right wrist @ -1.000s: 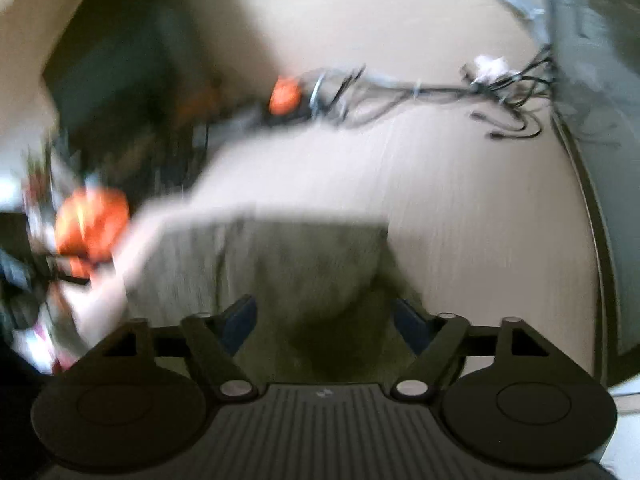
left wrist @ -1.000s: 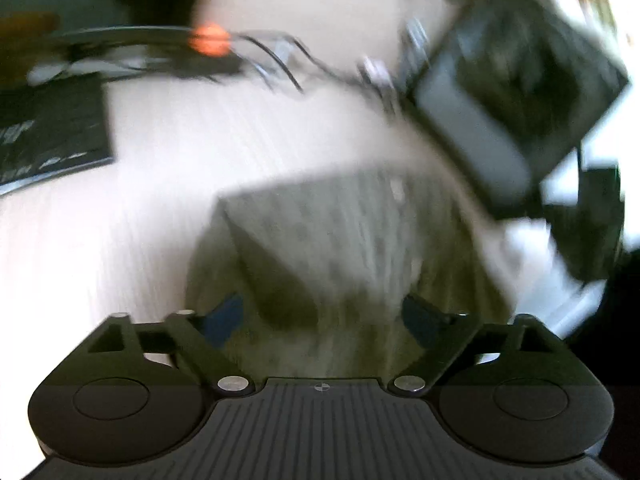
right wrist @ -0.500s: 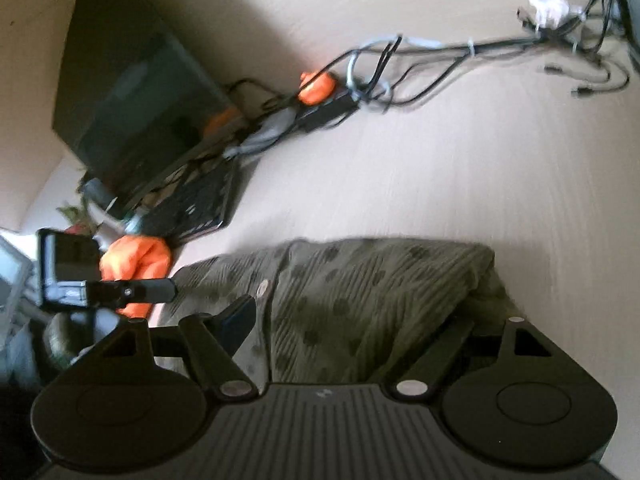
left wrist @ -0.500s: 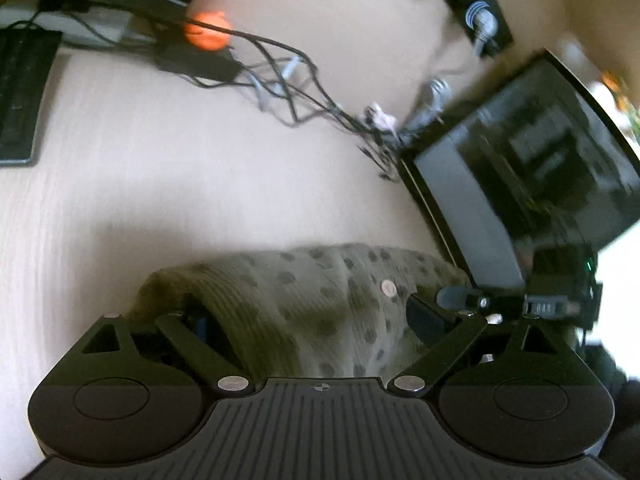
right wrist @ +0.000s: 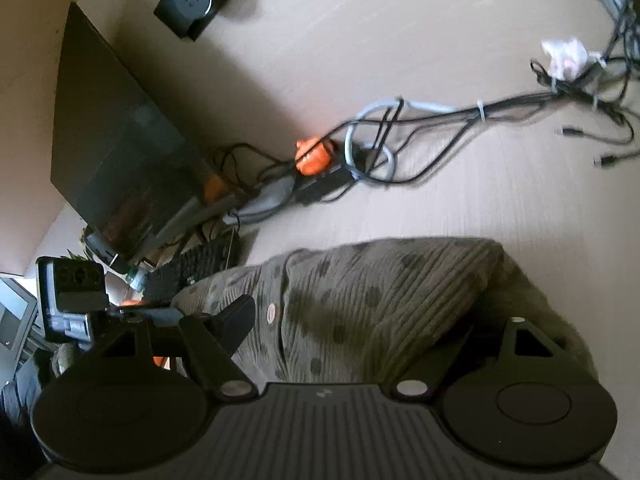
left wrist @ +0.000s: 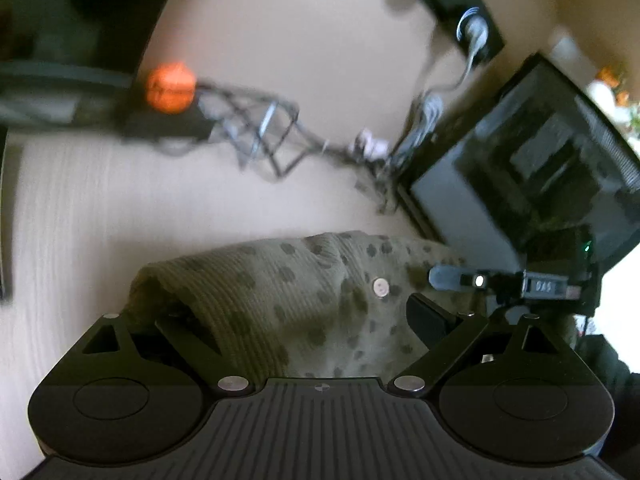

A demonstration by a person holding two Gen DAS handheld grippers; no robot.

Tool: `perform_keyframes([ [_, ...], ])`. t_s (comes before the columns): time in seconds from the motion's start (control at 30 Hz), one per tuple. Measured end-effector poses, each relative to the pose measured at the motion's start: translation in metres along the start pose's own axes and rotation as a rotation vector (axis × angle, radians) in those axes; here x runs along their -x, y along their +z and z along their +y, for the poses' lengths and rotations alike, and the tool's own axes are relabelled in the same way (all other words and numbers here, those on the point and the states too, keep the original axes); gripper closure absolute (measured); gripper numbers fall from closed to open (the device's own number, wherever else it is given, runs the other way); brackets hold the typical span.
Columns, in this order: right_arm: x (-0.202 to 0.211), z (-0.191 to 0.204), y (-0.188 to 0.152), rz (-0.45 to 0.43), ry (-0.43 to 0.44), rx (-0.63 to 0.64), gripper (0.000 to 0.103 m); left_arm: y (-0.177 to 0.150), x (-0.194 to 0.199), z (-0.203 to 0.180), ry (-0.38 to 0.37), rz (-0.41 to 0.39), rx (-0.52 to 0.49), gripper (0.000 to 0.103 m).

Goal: Fold clothes

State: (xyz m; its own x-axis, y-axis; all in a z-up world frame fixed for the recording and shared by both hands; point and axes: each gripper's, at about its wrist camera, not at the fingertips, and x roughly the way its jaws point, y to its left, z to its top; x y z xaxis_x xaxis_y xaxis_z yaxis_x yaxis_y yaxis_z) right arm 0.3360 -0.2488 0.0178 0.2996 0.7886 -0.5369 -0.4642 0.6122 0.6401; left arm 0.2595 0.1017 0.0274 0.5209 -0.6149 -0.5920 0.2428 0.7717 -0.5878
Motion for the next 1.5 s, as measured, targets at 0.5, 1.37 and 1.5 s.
perform_keyframes([
  [0.5,0.046,0.007,-0.016,0.100,0.257,-0.040,0.014,-0.021,0.052,0.000,-0.359,-0.038,0.096,0.008],
  [1.37,0.062,0.013,-0.066,0.188,0.247,-0.017,0.006,-0.067,0.060,-0.033,-0.359,0.035,0.076,0.006],
  [1.5,0.050,-0.004,-0.076,0.237,0.060,-0.046,0.006,-0.088,0.045,-0.005,-0.188,0.131,0.134,0.006],
])
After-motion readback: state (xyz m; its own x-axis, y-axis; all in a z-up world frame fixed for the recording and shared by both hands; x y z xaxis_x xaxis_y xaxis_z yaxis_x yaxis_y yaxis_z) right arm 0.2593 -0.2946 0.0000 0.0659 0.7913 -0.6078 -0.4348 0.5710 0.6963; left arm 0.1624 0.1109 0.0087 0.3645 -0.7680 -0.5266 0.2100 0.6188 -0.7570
